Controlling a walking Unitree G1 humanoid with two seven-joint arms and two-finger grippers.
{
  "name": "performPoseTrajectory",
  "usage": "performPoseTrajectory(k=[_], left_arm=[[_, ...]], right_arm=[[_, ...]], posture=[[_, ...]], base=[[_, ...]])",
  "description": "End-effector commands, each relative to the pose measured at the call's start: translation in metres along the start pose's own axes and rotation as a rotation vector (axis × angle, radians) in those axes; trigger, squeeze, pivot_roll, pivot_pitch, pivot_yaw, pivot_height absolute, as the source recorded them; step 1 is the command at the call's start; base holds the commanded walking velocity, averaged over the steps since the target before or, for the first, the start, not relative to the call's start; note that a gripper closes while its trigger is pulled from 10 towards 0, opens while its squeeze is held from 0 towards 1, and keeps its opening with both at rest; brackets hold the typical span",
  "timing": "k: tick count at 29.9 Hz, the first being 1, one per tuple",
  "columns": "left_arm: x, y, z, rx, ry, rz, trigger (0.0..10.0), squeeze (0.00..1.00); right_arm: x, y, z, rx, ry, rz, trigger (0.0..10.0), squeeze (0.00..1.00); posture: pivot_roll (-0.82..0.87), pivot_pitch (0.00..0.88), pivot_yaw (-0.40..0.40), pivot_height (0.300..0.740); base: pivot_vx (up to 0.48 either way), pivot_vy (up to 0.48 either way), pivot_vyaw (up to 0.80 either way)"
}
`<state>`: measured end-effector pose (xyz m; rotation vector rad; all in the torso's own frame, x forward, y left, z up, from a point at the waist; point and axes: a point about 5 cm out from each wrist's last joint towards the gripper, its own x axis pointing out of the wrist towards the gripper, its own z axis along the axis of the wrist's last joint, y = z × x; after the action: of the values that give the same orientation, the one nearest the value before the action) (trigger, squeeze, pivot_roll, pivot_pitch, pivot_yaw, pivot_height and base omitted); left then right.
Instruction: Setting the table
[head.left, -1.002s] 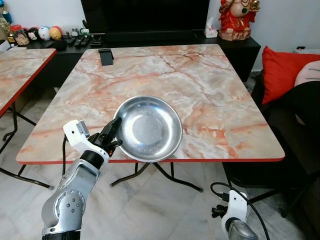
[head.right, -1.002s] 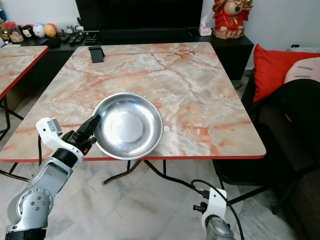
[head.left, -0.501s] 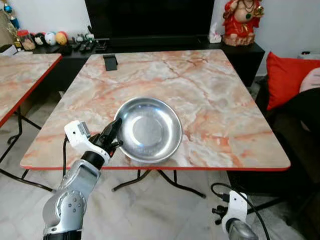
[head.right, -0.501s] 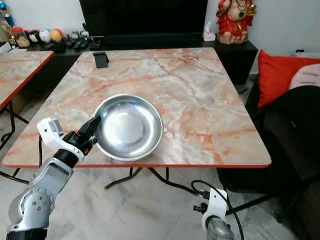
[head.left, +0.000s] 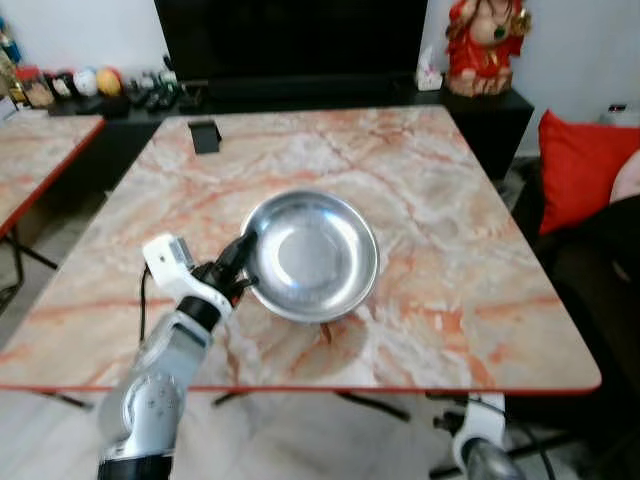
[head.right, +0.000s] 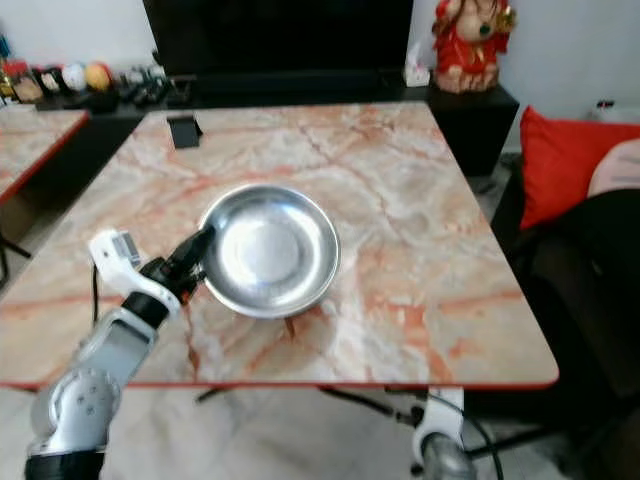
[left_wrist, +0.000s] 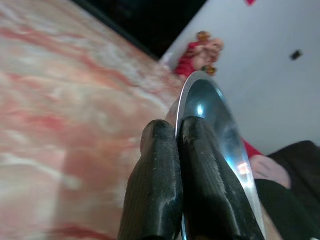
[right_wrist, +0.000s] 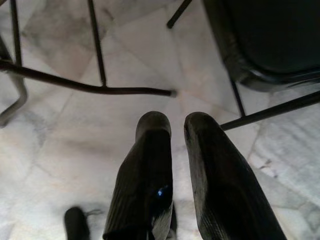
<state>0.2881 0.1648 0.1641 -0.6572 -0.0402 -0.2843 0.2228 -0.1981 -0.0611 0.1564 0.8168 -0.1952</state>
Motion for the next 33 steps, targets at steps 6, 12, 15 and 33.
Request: performPoseTrajectory(k=[6, 12, 15, 33], left_arm=[[-0.004, -0.001, -0.008, 0.004, 0.064, -0.026, 10.0, 0.0], [-0.004, 0.002, -0.017, 0.026, 0.106, 0.041, 10.0, 0.0], [-0.004, 0.011, -0.019, 0.003, 0.095, 0.133, 10.0, 0.0], [-0.007, 0.036, -0.031, 0.026, 0.167, 0.336, 10.0, 0.0]], right_arm=[[0.0, 0.004, -0.001, 0.002, 0.007, 0.01, 10.0, 0.0], [0.0, 0.004, -0.001, 0.001, 0.008, 0.013, 10.0, 0.0], [0.0, 0.004, -0.001, -0.003, 0.011, 0.015, 10.0, 0.0], [0.0, 0.005, -0.001, -0.006, 0.021, 0.023, 10.0, 0.0]], posture=[[-0.08, 0.0, 0.043, 0.74], [-0.08, 0.0, 0.037, 0.74], [-0.08, 0.0, 0.034, 0.74], [-0.08, 0.0, 0.038, 0.74]], base=[[0.0, 0.0, 0.0], [0.0, 0.0, 0.0], [0.0, 0.0, 0.0], [0.0, 0.0, 0.0]])
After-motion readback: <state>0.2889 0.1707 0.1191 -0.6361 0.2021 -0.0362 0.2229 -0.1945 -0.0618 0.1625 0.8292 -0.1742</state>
